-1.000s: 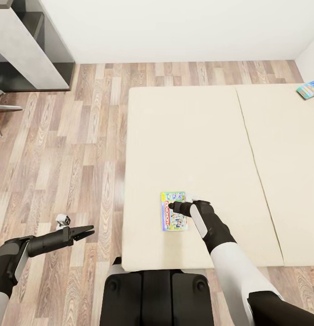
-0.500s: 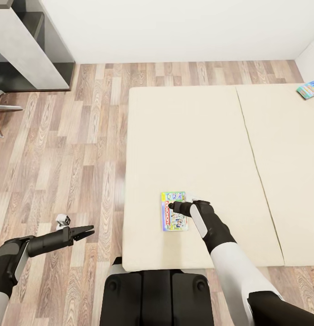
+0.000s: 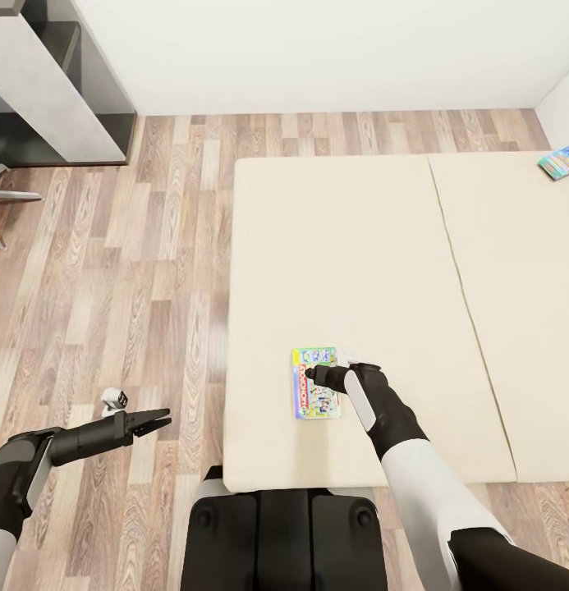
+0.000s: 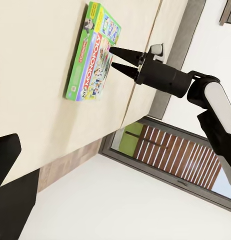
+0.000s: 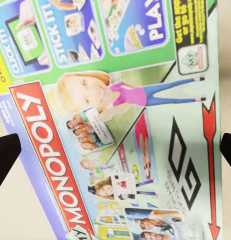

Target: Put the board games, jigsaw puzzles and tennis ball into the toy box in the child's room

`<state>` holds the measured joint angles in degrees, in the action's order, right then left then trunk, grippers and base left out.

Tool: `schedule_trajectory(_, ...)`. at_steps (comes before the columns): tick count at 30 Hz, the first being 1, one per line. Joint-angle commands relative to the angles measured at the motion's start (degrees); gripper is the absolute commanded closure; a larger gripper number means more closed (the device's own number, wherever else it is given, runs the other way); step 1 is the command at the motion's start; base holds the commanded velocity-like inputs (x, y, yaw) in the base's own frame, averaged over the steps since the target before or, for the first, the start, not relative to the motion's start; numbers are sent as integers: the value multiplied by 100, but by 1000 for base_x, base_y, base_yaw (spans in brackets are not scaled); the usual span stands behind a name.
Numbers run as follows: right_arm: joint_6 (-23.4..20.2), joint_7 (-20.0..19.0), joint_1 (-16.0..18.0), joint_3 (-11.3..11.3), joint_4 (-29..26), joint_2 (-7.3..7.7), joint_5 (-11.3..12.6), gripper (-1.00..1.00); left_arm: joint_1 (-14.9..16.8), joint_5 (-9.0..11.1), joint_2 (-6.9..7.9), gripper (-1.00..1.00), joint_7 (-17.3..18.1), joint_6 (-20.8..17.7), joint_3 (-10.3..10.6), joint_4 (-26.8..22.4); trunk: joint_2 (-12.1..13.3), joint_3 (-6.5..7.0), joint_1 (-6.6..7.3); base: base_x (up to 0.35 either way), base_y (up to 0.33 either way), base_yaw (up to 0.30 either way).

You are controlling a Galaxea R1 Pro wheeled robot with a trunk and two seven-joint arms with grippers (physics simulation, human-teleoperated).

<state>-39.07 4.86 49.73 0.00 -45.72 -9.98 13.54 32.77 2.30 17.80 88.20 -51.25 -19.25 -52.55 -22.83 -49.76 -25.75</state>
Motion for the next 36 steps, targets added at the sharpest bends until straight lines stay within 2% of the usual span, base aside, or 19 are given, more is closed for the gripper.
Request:
schedule_trajectory(1,-22,51,1,0,-7,-2,61,-100,1,-2,2,-100,23,-61,0,-1,-9,-6,-3,0,12,0)
schedule_trajectory(36,-18,50,1,0,-7,-2,61,-100,1,-1,2,-100,31,-61,0,-1,-9,-6,-3,0,21,0)
